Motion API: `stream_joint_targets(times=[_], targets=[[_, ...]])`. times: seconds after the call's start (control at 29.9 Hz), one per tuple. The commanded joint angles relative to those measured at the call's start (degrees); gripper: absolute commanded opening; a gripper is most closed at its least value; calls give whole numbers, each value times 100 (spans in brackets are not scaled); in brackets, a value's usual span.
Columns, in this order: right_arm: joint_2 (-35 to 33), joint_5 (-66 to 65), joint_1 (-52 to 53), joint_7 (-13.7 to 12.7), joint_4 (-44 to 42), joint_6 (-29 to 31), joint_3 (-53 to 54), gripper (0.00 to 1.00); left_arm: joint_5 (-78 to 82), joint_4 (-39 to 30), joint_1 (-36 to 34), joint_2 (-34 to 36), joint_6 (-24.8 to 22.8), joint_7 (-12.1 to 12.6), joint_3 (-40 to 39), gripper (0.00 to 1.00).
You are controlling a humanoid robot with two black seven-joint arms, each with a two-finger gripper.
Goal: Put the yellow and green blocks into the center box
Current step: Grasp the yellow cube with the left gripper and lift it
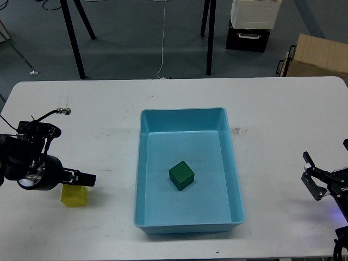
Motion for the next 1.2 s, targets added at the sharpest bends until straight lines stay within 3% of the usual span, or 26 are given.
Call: stream_joint_targets(times=[0.0,0.33,0.47,0.5,0.57,0.64,0.74,0.87,1.07,1.17], targets=[[-1,-3,-6,-2,9,-2,0,99,26,89,93,-12,-1,2,-34,100],[-1,-3,-24,-2,1,7,0,99,96,80,506,32,-1,107,-43,100],[-1,-11,-24,-2,1,7,-9,99,158,62,507,49,-1,256,-43,98],[-1,-11,-24,-2,1,7,-9,99,158,54,507,50,-1,335,-51,87],[-1,-46,-24,-2,1,-2,-9,99,167,45,489,58,-1,624,-78,31],[-1,-143,-24,-2,1,-2,-9,99,184,45,498,32,-1,640,-130,7],[-1,-196,-24,-2,1,7,-9,99,158,19,489,58,-1,640,-306,1],[-1,-196,-24,-2,1,-2,-9,99,79,-148,367,146,-1,640,-815,0],[-1,-196,-33,-2,-8,-2,0,99,-1027,-325,-1301,112,-1,640,-1133,0],[-1,-196,-33,-2,-34,-2,0,99,-1283,-193,-1979,-458,-1,640,-958,0]])
